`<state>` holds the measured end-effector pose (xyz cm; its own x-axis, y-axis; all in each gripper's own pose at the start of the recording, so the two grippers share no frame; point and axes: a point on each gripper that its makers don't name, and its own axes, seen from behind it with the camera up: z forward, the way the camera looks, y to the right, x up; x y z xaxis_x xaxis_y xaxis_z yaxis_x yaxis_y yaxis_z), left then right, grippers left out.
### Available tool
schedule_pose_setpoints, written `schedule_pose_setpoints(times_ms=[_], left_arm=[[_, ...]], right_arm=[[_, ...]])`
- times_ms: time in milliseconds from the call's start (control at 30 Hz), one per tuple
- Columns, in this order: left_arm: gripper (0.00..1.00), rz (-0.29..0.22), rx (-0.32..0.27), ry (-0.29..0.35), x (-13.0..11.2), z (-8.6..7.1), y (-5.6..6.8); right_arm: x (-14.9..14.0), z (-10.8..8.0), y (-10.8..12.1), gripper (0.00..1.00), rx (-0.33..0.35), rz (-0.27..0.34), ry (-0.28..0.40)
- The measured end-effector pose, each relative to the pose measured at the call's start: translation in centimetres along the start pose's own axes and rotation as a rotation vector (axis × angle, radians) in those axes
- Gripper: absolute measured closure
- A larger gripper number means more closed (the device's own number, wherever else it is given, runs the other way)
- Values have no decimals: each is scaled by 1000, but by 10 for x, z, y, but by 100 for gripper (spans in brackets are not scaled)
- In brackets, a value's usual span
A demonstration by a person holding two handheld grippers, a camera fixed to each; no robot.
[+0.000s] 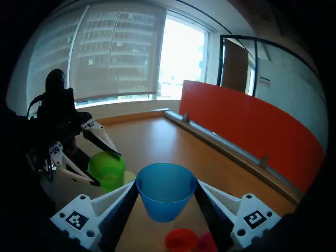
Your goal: Pour water
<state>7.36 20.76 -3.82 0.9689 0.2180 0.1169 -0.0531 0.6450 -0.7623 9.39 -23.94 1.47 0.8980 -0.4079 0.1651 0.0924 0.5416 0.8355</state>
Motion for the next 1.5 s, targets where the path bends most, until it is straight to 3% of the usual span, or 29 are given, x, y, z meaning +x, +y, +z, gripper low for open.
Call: schedule_pose_setpoints(times_ms=[367, 1500], left_arm=[[11, 15, -21, -29, -17, 5, 15], [10, 9, -78, -145, -80, 24, 43]], right_arm=[[-20, -1, -11, 7, 17, -40, -23], [-102, 9, -36, 7, 75, -56, -123]])
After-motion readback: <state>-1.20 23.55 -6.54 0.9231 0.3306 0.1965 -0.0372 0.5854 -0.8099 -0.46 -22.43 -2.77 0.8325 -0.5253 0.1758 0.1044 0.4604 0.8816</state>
